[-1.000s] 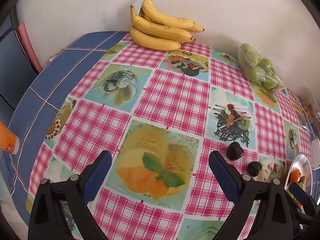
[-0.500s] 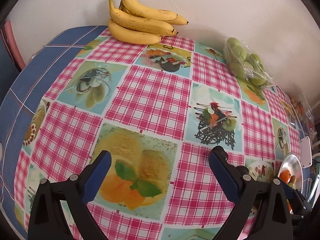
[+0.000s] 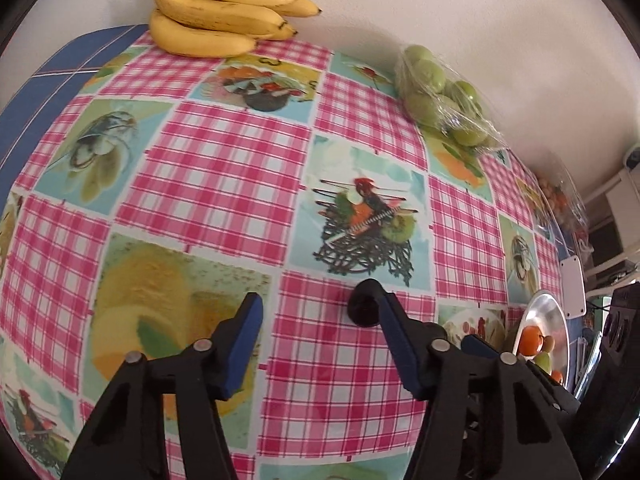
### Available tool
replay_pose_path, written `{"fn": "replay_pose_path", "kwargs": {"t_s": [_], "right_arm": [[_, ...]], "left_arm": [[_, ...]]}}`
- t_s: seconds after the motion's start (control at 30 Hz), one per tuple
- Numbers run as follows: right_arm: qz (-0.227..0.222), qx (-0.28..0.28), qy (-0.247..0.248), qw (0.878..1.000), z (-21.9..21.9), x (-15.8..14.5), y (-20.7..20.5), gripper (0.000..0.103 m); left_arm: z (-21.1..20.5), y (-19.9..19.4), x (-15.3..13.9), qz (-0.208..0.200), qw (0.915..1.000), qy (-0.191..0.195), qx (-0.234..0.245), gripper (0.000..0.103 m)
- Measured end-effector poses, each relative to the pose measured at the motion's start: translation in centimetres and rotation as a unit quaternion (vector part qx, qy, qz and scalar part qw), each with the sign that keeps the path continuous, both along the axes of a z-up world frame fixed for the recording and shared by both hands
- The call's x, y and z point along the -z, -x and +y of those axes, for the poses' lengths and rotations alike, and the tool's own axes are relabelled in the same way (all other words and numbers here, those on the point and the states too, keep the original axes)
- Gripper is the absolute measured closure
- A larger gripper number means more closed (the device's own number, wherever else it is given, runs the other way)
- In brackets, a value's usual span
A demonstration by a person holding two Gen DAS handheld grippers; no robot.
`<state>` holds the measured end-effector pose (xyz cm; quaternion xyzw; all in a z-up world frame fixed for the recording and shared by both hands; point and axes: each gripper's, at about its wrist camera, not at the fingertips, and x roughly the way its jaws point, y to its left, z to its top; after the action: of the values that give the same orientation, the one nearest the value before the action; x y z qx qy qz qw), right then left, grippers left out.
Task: Organize fruits
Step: 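Close the left tool on one dark plum while the right tool grasps the other plum, then lift both dark plums off the table with both tools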
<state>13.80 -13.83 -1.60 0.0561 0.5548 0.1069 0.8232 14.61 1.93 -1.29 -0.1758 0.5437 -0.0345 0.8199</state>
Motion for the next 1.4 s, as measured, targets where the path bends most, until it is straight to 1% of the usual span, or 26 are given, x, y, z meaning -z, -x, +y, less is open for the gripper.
{"fn": "replay_pose_path", "kwargs": {"t_s": [0.03, 0.07, 0.13, 0.17, 0.23, 0.27, 0.33, 0.4, 0.43, 0.57, 0.7, 1.03, 1.2, 1.4], "right_arm": [[0.001, -0.001, 0.000, 1.000, 0.1, 0.1, -0.1, 0.031], [0.002, -0.001, 0.000, 1.000, 0.1, 0.2, -0.1, 0.036], [0.000, 0.000, 0.004, 1.000, 0.2, 0.3, -0.2, 0.045], [-0.001, 0.000, 0.005, 1.000, 0.3, 0.3, -0.2, 0.050], [-0.001, 0.002, 0.003, 1.000, 0.3, 0.3, -0.4, 0.053], [-0.002, 0.003, 0.005, 1.000, 0.3, 0.3, -0.4, 0.058], [-0.003, 0.002, 0.011, 1.000, 0.4, 0.4, -0.5, 0.063], [-0.003, 0.002, 0.008, 1.000, 0.4, 0.4, -0.5, 0.065], [-0.003, 0.002, 0.006, 1.000, 0.4, 0.4, -0.5, 0.066], [-0.003, 0.000, 0.007, 1.000, 0.5, 0.4, -0.5, 0.068], [-0.002, 0.001, 0.006, 1.000, 0.5, 0.4, -0.5, 0.068], [0.000, 0.003, 0.003, 1.000, 0.3, 0.4, -0.4, 0.068], [0.000, 0.004, 0.002, 1.000, 0.3, 0.4, -0.3, 0.068], [0.001, 0.004, 0.001, 1.000, 0.3, 0.3, -0.3, 0.068]], "left_arm": [[-0.3, -0.1, 0.1, 0.000, 1.0000, 0.003, 0.006, 0.042], [-0.5, -0.3, 0.2, 0.000, 0.9999, 0.006, 0.011, 0.043], [-0.8, -0.5, 0.3, -0.001, 0.9998, 0.013, 0.018, 0.047], [-1.1, -0.7, 0.3, -0.002, 0.9996, 0.015, 0.022, 0.051], [-1.4, -0.9, 0.5, -0.001, 0.9995, 0.014, 0.028, 0.054], [-1.5, -1.0, 0.6, 0.000, 0.9995, 0.012, 0.030, 0.058], [-1.6, -1.1, 0.7, -0.002, 0.9994, 0.018, 0.031, 0.062], [-1.6, -1.3, 0.5, -0.008, 0.9992, 0.019, 0.033, 0.068], [-1.7, -1.4, 0.4, -0.009, 0.9992, 0.018, 0.036, 0.069], [-1.8, -1.5, 0.5, -0.009, 0.9988, 0.030, 0.039, 0.076], [-2.0, -1.5, 0.7, -0.005, 0.9983, 0.040, 0.041, 0.076], [-2.3, -1.6, 0.7, -0.001, 0.9983, 0.037, 0.046, 0.076], [-1.9, -1.6, 1.0, 0.005, 0.9977, 0.054, 0.039, 0.076], [-2.2, -1.5, 0.9, 0.006, 0.9980, 0.047, 0.041, 0.076]]}}
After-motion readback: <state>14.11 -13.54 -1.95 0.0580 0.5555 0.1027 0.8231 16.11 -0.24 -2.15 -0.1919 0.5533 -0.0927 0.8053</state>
